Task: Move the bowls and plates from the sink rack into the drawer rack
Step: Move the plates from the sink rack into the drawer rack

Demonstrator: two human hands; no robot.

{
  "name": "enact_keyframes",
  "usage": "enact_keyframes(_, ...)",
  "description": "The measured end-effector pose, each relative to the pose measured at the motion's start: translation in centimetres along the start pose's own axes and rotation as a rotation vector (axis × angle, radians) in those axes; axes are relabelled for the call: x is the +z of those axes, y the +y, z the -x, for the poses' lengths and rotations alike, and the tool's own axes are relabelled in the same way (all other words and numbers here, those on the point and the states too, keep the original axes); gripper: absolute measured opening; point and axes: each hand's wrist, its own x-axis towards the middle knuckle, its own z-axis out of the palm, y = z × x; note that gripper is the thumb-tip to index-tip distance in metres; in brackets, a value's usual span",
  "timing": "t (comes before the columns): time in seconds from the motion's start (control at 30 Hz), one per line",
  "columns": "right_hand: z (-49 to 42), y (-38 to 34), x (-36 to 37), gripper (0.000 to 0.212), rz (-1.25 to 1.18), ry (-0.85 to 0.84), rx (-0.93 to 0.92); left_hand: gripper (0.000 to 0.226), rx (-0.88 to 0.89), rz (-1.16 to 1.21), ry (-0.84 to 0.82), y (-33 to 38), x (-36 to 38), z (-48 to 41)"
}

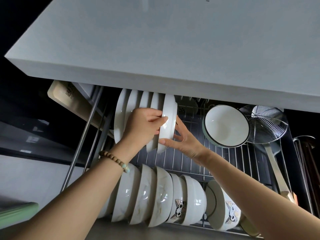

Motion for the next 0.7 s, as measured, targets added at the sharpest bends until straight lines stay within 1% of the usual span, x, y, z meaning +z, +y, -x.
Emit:
enact_keyframes(0.13,0.9,-0.8,0.2,0.105,0.038,0.047,0.047,0.029,-0.011,-0.027,0.009,-0.3,-0.1,0.2)
enact_keyframes(0.27,4.4,-2.8,-0.4,0.091,0.152,0.149,0.086,0.022,-0.029,-0.088,-0.005,0.1,-1.5,1.1)
enact_keyframes(0.37,9.1,-4.4,-1.7,0.088,0.263,0.221,0.103,0.025,0.023,-0.209,0.011,1.2,-2.7,3.5)
enact_keyframes(0.47,15.2,-6.8,-3.0,0.083,0.374,0.302,0.111,0.033,0.105,-0.442,-0.110,3.8,-2.9,7.2)
enact_keyframes(0.57,22.3,-9.7,-4.4,0.076,0.524,0.460,0.095,0.046,0.211,-0.726,-0.300,8.2,-1.6,11.0)
enact_keyframes(0.63,27.0,-11.5,-5.6,0.076,0.568,0.571,0.102,0.055,0.317,-0.848,-0.397,11.7,0.3,13.1)
enact_keyframes(0.7,32.0,-13.1,-7.0,0.080,0.618,0.675,0.102,0.060,0.438,-0.919,-0.448,15.3,3.0,15.1)
